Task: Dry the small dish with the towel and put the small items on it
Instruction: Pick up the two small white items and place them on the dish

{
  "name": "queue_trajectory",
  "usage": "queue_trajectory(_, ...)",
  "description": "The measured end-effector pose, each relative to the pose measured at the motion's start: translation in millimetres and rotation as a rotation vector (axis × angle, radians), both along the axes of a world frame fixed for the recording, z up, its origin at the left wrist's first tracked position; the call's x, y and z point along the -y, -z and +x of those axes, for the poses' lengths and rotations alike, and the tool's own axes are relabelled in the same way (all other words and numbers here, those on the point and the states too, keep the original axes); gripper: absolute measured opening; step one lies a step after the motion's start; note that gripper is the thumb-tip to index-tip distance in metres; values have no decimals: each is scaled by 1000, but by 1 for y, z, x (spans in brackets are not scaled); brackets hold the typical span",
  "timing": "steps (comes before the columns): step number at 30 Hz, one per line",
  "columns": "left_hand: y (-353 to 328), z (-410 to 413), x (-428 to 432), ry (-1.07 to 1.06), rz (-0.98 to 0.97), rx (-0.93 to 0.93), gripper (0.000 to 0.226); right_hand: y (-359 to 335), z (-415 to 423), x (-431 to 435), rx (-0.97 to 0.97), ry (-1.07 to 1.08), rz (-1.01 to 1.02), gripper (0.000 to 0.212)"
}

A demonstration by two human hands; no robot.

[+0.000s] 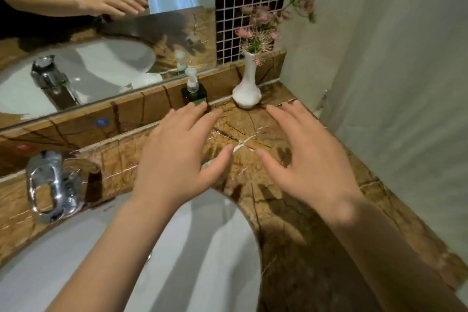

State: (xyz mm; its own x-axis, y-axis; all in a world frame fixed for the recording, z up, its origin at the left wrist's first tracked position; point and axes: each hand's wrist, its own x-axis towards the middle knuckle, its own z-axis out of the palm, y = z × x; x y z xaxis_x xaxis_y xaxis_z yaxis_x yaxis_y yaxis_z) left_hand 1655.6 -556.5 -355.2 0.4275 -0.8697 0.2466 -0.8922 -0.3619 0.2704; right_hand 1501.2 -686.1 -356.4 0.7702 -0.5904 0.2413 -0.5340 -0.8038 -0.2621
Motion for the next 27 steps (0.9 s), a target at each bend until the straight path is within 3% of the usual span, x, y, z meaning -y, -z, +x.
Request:
queue_trajectory(8, 30, -59, 68, 115, 8, -23, 61, 28, -75, 58, -74, 133, 131, 74)
queue_trajectory(12, 46, -81, 91, 153, 10, -27, 60, 44, -97, 73, -14, 177, 123, 69)
queue_trajectory(17, 76, -94, 107, 173, 31, -61, 58, 73, -109, 74, 175, 130, -183, 53)
queue_trajectory(21, 106, -101, 112, 165, 96, -85, 56, 92, -110, 76, 169, 130, -59, 58)
queue_trajectory(27, 136, -106, 117, 184, 180, -97, 56, 102, -108, 81, -62, 157, 98, 67)
